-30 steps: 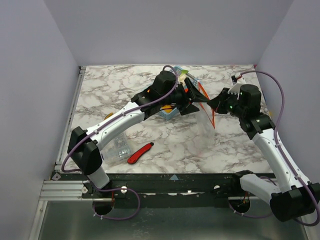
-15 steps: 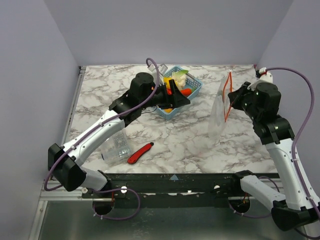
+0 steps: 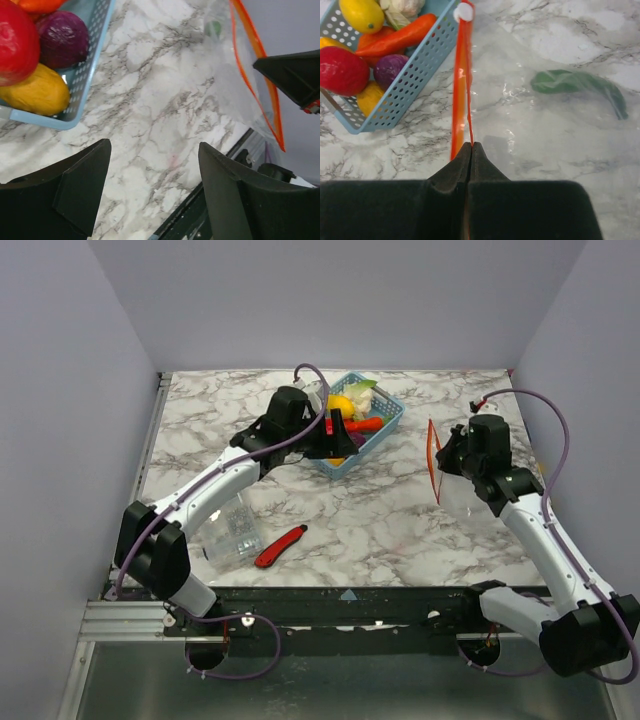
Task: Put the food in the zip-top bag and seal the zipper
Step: Pick up the fake fruit from the bin.
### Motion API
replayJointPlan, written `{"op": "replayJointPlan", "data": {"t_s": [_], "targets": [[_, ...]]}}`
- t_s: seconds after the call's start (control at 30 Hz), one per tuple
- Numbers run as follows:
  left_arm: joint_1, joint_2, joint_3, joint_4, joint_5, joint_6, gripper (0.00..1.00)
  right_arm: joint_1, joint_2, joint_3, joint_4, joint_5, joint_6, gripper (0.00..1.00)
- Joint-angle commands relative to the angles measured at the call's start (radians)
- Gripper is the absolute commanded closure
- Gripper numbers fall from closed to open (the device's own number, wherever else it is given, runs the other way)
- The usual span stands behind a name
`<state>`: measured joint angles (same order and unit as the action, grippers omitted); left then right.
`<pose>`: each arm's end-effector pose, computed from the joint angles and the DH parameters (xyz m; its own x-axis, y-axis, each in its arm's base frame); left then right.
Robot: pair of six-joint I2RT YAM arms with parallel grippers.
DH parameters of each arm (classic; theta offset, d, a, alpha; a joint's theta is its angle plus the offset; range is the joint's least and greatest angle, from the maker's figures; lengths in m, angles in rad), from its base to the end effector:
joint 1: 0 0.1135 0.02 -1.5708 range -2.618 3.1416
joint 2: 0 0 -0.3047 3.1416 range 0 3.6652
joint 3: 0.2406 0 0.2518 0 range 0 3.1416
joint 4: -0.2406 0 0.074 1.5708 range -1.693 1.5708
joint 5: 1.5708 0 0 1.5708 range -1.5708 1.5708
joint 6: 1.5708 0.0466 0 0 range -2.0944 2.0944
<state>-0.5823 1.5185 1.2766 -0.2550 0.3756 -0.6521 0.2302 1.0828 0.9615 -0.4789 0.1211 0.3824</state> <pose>0.2905 -0.2117 0.3615 -0.7904 -0.1555 -0.5926 0.3791 0.6357 -0.6725 0.2217 0.0462 0.3447 -0.5585 0.2496 -0.7911 0.0851 0.9659 0.2446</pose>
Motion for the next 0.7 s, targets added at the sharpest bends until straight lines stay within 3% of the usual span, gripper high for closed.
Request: {"op": "replayJointPlan", "data": {"t_s": [0.0, 0.27, 0.33, 0.4, 0.67], "targets": [[0.020, 0.036, 0.066, -0.064, -0.116, 0.109, 0.28, 0.004, -0.034, -0.013, 0.116, -0.052, -0.022, 1.00], [0.041, 0.184, 0.242, -0.195, -0.289, 0.212, 0.25, 0.004, -0.049, -0.017, 0.127, -0.044, -0.031, 1.00], [0.041, 0.240, 0.311, -0.244, -0.338, 0.247, 0.19, 0.004, -0.056, -0.021, 0.133, -0.051, -0.033, 1.00], [0.041, 0.300, 0.390, -0.300, -0.385, 0.288, 0.02, 0.004, -0.062, -0.027, 0.141, -0.059, -0.033, 1.00], [0.044, 0.493, 0.597, -0.409, -0.476, 0.362, 0.02, 0.004, -0.063, -0.031, 0.149, -0.075, -0.033, 1.00]]}}
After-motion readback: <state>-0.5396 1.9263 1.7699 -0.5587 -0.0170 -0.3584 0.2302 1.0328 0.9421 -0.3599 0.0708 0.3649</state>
